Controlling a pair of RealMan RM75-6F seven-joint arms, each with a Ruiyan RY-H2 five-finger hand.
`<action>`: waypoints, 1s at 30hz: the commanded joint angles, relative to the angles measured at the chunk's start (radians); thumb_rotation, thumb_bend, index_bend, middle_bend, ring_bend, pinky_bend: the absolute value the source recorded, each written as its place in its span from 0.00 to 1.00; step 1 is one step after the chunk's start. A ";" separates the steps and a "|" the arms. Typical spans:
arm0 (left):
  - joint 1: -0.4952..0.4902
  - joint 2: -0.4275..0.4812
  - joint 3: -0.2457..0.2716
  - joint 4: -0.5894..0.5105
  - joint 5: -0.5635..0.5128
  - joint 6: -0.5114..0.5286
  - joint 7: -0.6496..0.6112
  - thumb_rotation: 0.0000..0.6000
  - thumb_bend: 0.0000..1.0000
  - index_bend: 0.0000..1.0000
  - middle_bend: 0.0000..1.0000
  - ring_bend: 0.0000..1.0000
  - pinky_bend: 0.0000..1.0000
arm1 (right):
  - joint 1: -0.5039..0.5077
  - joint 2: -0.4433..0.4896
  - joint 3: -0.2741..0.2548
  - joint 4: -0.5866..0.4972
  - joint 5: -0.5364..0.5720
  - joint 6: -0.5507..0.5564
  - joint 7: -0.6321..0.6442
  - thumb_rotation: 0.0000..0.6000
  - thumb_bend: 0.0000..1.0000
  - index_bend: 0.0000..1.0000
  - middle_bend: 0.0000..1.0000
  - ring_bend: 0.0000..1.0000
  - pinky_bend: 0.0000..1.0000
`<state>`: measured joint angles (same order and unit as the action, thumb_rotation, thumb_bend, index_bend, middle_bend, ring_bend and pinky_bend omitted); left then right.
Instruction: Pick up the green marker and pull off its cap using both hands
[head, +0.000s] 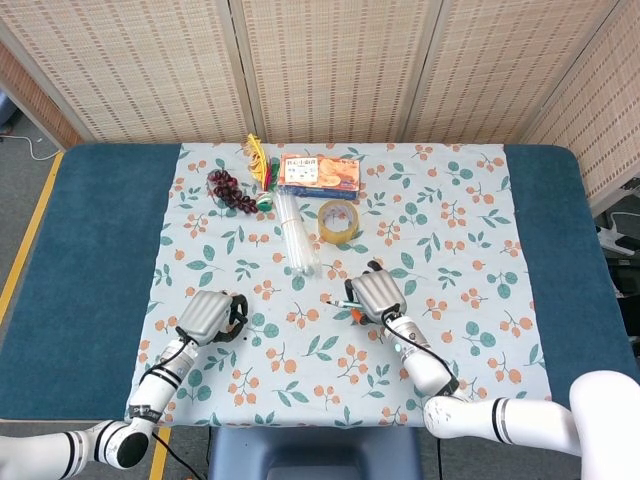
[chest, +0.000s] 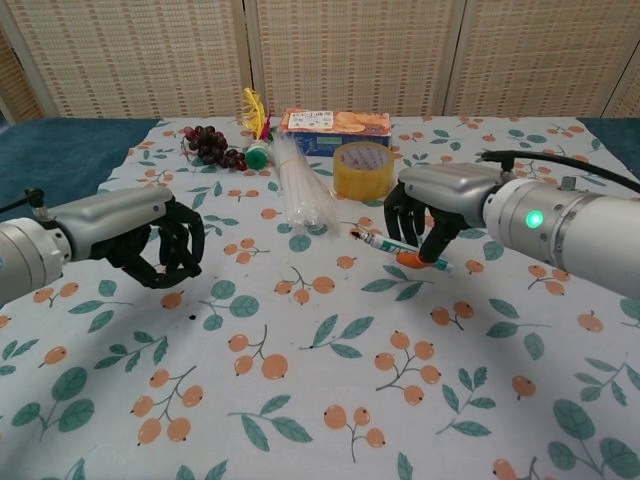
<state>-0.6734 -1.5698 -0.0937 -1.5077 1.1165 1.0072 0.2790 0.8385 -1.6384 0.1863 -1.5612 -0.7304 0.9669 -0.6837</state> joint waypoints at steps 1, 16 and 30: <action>-0.004 -0.010 -0.001 0.015 -0.001 -0.011 -0.001 1.00 0.53 0.41 0.53 0.45 0.70 | 0.017 -0.014 -0.010 -0.020 0.039 0.017 -0.037 1.00 0.44 0.62 0.57 0.32 0.14; 0.001 0.032 -0.018 -0.016 0.000 -0.038 -0.036 1.00 0.45 0.12 0.32 0.37 0.69 | 0.059 0.012 -0.041 -0.100 0.127 0.045 -0.105 1.00 0.37 0.00 0.16 0.07 0.00; 0.336 0.376 0.134 -0.147 0.370 0.449 -0.233 1.00 0.43 0.00 0.03 0.00 0.21 | -0.425 0.498 -0.363 -0.354 -0.610 0.622 0.244 1.00 0.20 0.00 0.00 0.00 0.00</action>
<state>-0.4625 -1.2422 -0.0240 -1.6984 1.4009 1.3070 0.1147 0.6567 -1.3146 -0.0083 -1.9224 -1.0323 1.3107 -0.6334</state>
